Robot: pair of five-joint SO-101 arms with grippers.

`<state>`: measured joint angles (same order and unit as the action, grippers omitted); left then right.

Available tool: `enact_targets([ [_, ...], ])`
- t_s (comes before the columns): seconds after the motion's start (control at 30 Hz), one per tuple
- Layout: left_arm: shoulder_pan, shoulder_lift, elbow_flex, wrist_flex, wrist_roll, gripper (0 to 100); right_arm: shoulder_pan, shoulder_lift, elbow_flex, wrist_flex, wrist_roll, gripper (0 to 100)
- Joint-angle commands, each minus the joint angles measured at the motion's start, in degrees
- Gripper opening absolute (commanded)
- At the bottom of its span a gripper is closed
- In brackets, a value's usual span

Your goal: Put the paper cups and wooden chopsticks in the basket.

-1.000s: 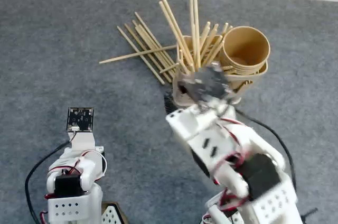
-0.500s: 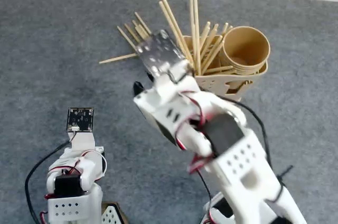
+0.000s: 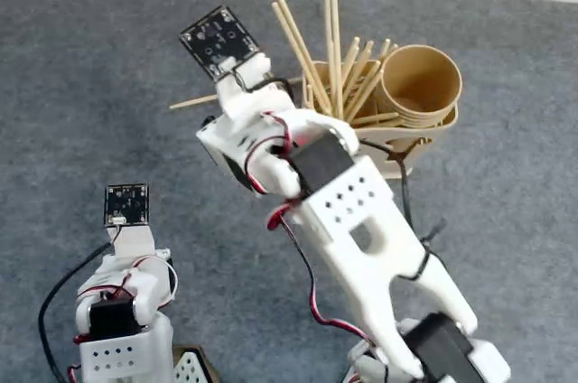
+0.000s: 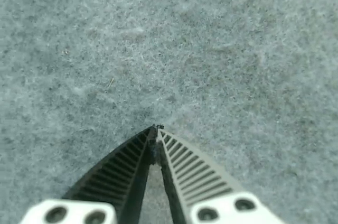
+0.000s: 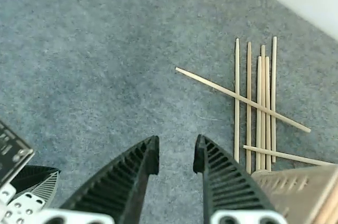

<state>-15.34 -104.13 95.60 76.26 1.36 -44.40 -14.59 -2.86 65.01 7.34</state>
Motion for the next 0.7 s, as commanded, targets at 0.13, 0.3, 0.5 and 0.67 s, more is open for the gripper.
enact_targets([
  [0.13,-1.01,-0.13,1.01,0.0,0.18,0,4.18,4.53,-4.09,-2.77,0.7,11.9],
  [0.3,-1.01,-0.13,1.54,-2.02,0.26,0,7.43,10.77,-4.0,-7.78,0.7,12.0],
  [0.5,-1.01,-0.13,1.54,-1.93,0.26,0,7.78,19.03,-4.09,-13.23,0.7,18.3],
  [0.67,-1.01,-0.13,1.54,-1.93,0.26,0,8.31,25.71,-4.97,-16.04,1.23,25.7],
])
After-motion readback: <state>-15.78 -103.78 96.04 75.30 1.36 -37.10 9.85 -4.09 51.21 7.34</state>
